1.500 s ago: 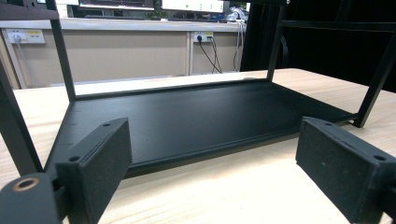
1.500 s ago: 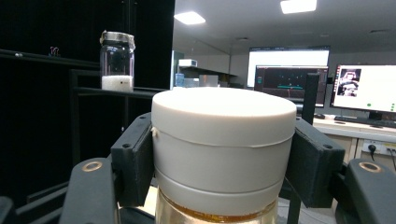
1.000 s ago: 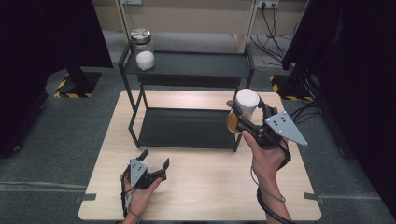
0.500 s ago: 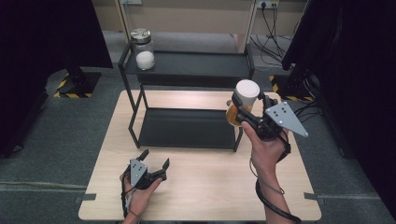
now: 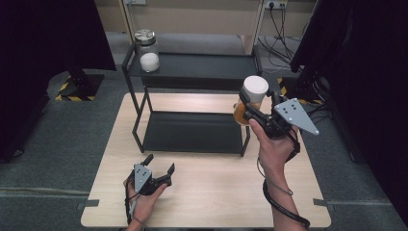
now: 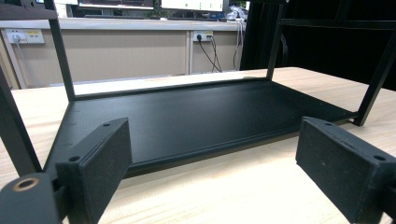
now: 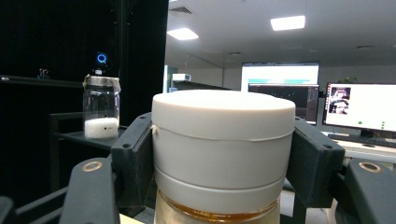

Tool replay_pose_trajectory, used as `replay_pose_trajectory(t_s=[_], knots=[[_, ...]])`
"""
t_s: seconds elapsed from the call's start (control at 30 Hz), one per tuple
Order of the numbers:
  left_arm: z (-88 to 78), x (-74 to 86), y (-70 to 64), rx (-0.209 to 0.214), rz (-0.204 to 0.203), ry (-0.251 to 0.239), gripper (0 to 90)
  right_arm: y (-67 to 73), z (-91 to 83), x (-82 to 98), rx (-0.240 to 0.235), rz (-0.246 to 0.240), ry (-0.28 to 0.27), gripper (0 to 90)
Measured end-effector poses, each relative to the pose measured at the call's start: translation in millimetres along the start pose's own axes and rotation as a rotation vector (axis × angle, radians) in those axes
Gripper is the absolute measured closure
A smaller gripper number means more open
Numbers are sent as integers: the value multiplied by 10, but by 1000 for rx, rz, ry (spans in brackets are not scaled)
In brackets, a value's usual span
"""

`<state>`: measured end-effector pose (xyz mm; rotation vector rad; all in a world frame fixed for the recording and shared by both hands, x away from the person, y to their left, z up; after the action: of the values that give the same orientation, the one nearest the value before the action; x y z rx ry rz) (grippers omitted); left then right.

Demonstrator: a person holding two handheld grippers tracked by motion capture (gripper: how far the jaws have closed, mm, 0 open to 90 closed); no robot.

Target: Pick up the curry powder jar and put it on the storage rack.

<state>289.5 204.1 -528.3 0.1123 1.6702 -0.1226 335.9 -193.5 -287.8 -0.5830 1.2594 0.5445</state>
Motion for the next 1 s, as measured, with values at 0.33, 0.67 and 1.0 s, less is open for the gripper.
replay_pose_trajectory(t_s=[0.33,0.67,1.0], knots=[[0,0,0,0,-1,1,100,-19,91,-127,-1,-4,-15,337],[0,-1,0,0,1,1,100,-41,184,-228,-1,-7,-23,337],[1,-2,-1,0,1,2,100,-76,302,-360,0,-14,-28,338]])
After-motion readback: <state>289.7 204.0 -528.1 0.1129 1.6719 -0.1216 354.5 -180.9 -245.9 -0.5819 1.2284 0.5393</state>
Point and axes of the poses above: each handheld gripper's, and its own axes: z roughly forward along the jaws, x roughly out of its underside, y roughly to its left, the point moved 9 cm from there along z, roughly forward along the jaws, and after that the axes turned 15 degrees about -x, right-handed, at the moved point
